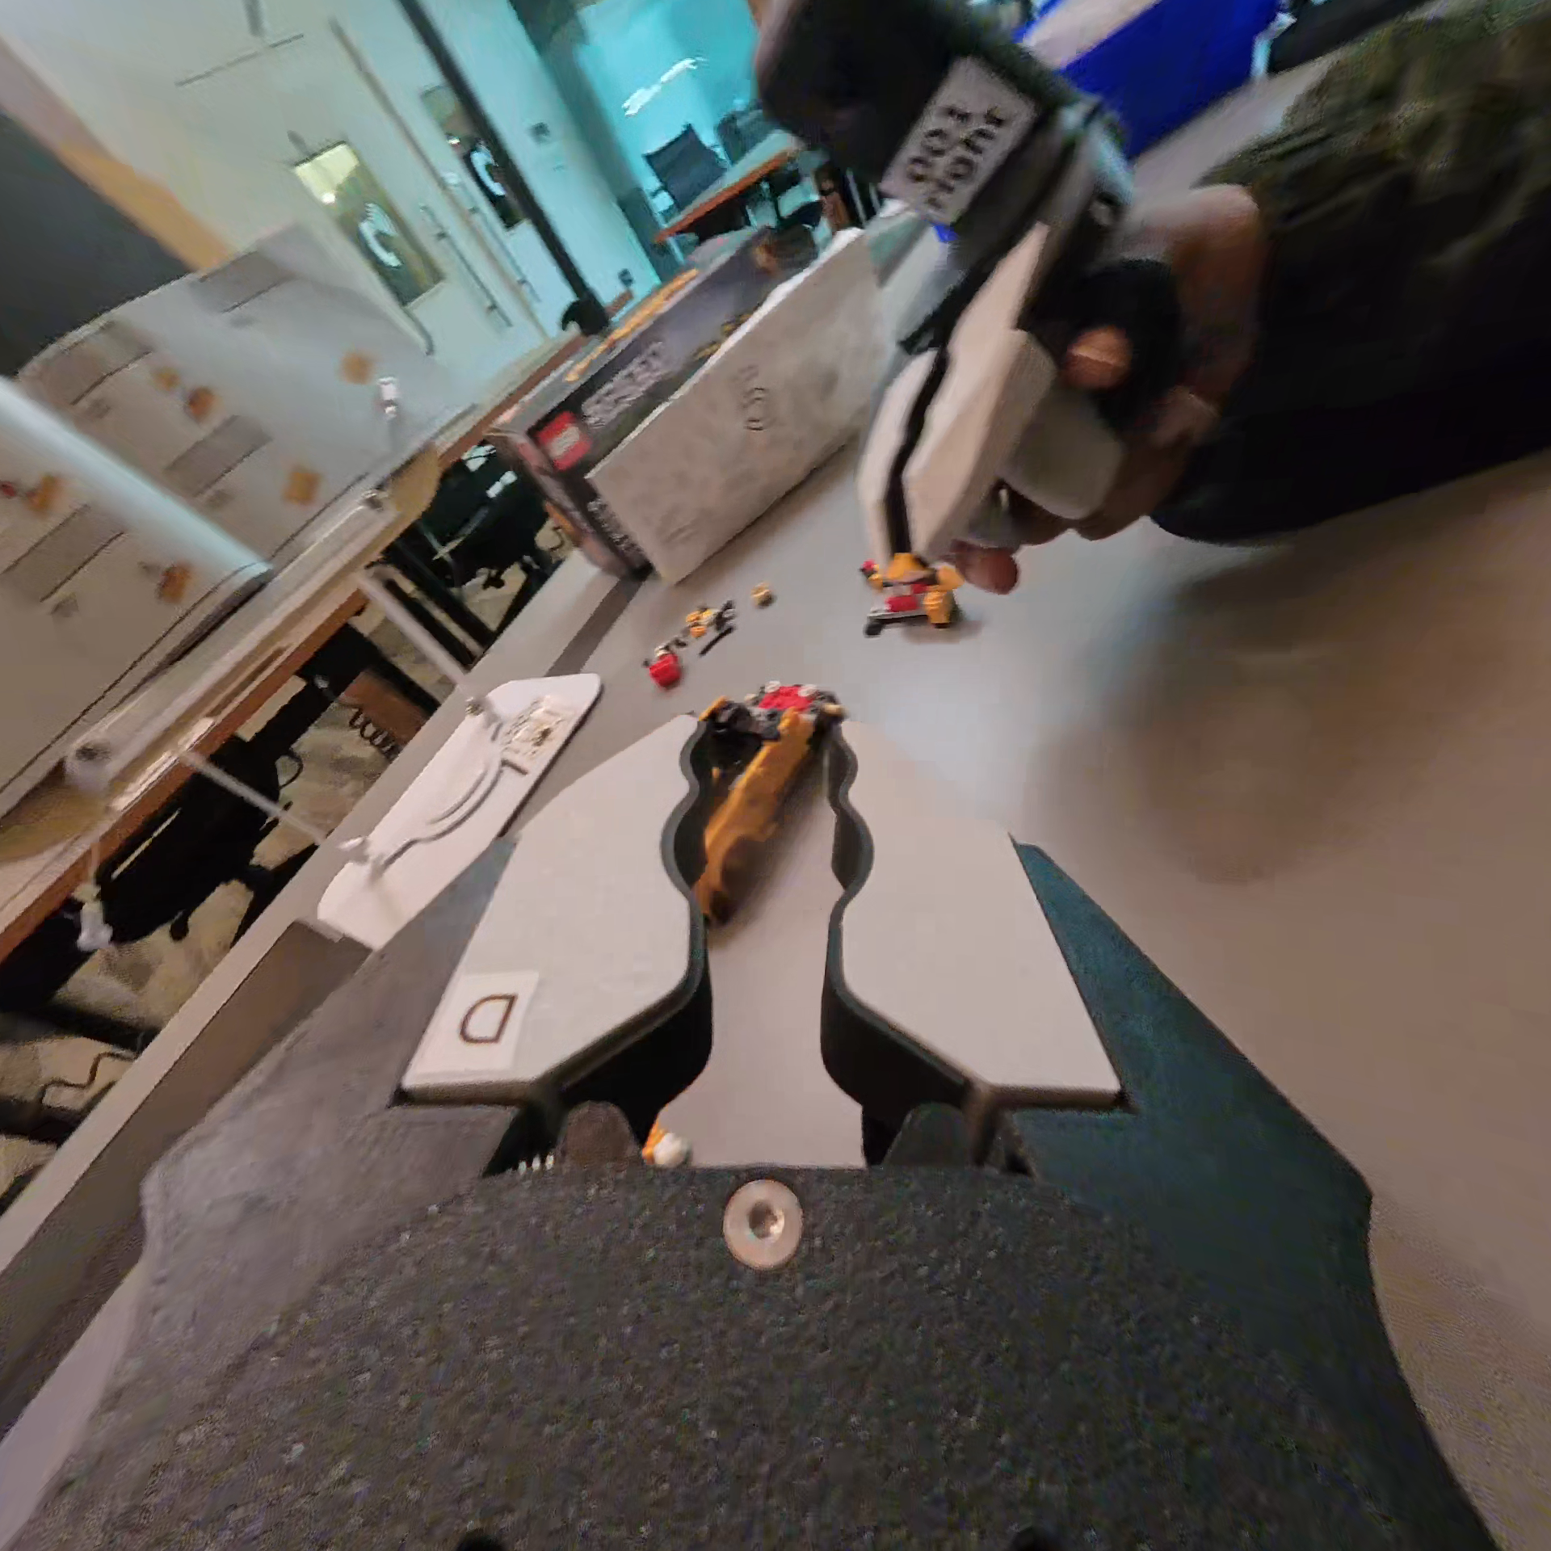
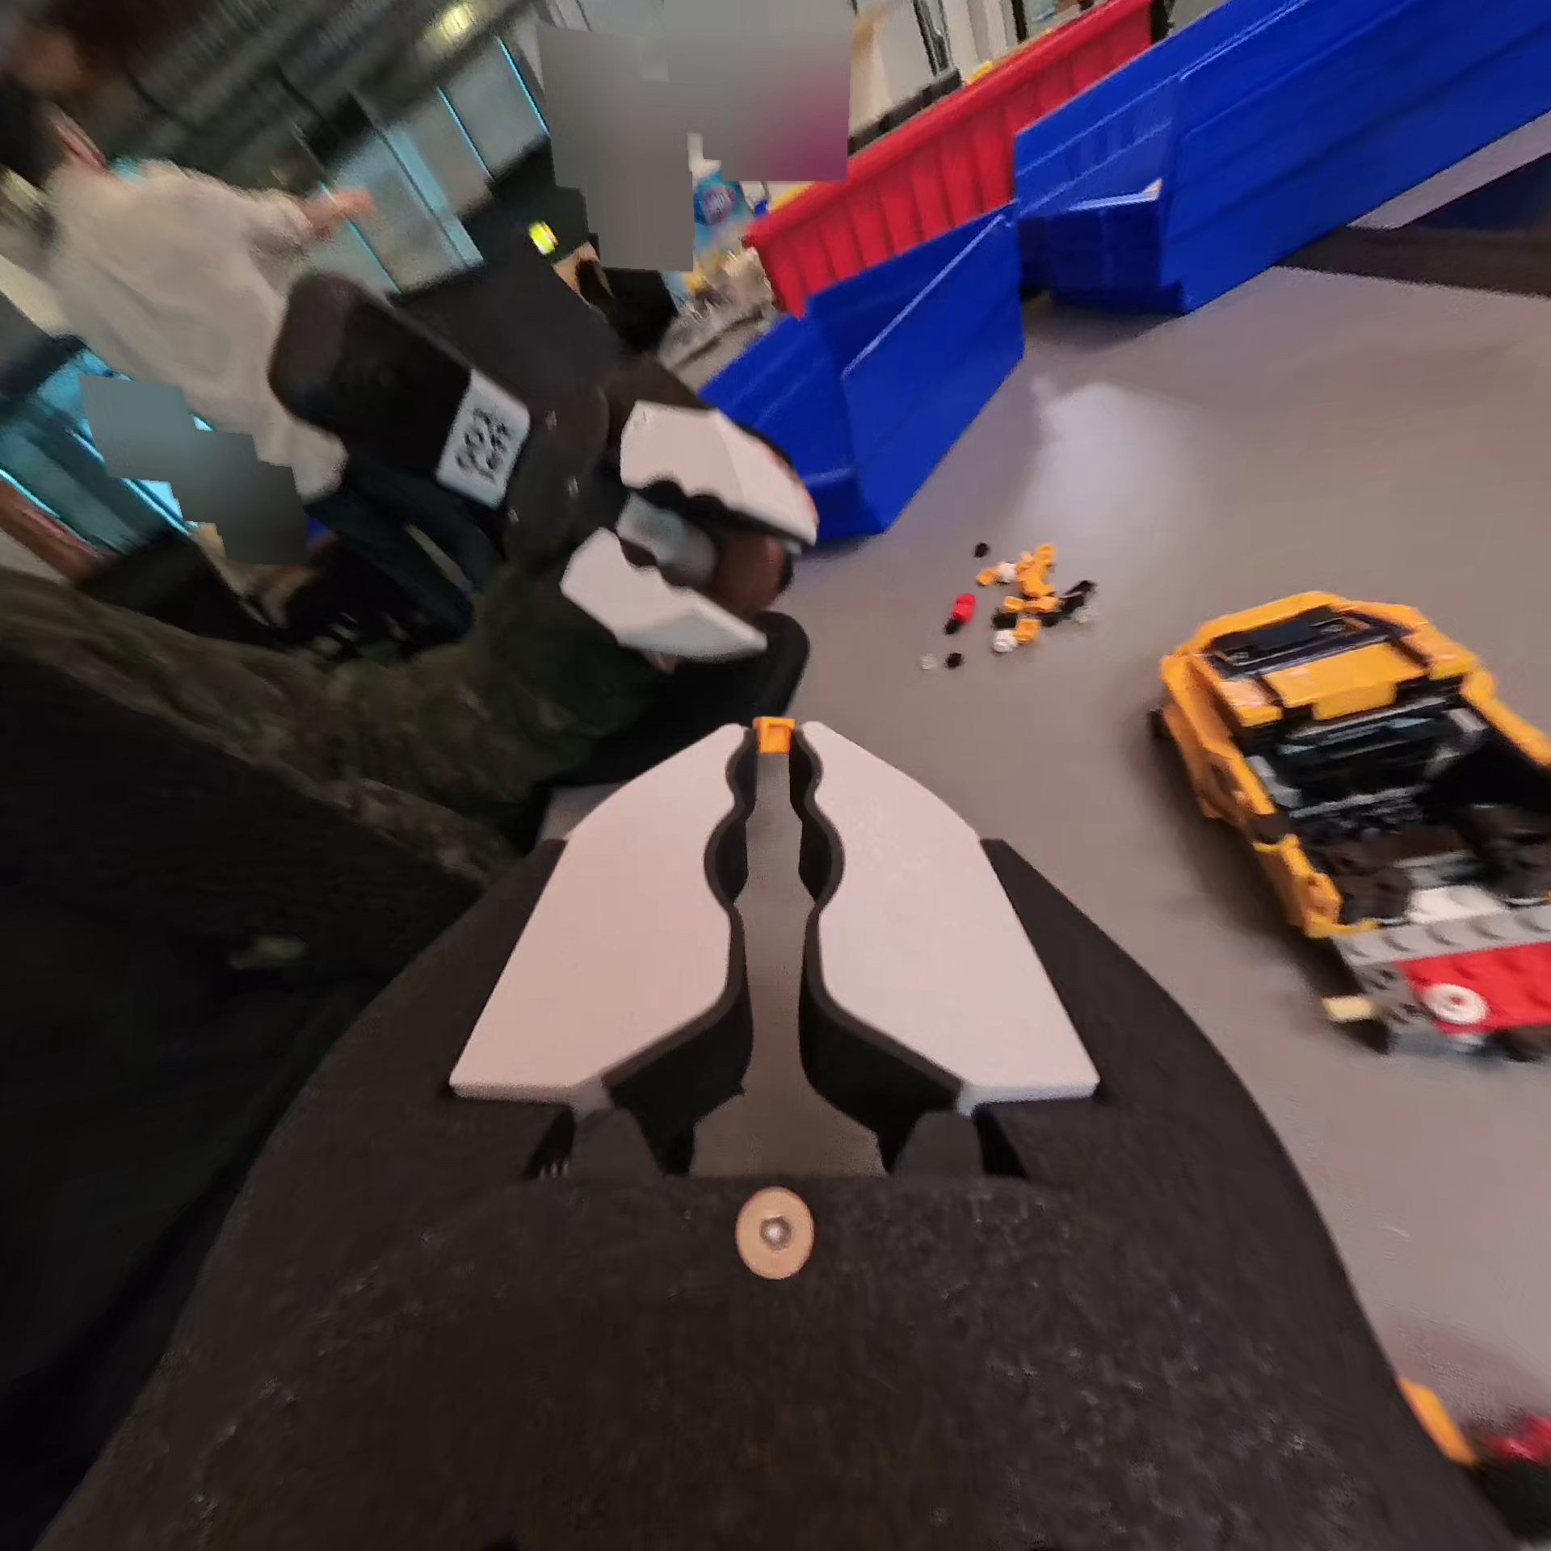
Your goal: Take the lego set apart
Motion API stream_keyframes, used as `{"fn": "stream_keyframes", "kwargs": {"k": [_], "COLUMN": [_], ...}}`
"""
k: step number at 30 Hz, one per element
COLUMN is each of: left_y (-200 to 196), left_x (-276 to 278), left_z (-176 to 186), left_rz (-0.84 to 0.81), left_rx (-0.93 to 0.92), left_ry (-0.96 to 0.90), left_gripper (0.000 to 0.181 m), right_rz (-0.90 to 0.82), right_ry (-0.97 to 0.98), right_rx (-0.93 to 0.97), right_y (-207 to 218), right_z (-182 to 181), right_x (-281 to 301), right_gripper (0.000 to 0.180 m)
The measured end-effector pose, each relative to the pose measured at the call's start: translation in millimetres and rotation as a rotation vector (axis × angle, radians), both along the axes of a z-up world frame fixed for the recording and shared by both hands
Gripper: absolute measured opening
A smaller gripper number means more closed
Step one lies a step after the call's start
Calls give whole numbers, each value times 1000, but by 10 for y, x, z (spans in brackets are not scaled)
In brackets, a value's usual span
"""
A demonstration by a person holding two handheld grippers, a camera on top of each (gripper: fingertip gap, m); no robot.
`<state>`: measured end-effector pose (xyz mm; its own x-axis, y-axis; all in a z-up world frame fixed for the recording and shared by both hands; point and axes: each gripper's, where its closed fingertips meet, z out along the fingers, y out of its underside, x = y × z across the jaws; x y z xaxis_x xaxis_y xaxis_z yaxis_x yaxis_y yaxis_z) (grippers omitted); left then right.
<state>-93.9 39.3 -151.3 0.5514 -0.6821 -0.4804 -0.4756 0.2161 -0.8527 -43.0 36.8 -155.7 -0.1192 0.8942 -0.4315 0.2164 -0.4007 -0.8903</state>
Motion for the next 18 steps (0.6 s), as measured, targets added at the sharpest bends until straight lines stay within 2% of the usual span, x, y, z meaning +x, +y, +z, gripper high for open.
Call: {"fn": "stream_keyframes", "kwargs": {"k": [7,13,18], "left_y": [-154,-151,-169], "left_x": [417,489,488], "left_z": [-44,-28,-27], "left_rz": [-94,-76,-77], "left_rx": [54,111,101], "left_ry": [40,65,67], "left_gripper": [18,9,8], "right_rz": [68,117,128], "right_ry": [63,68,73], "right_rx": [-194,-240,-255], "right_y": [-113,-204,-212], "right_z": [53,48,59], "right_x": [-91,-124,-120], "right_gripper": [7,7,6]}}
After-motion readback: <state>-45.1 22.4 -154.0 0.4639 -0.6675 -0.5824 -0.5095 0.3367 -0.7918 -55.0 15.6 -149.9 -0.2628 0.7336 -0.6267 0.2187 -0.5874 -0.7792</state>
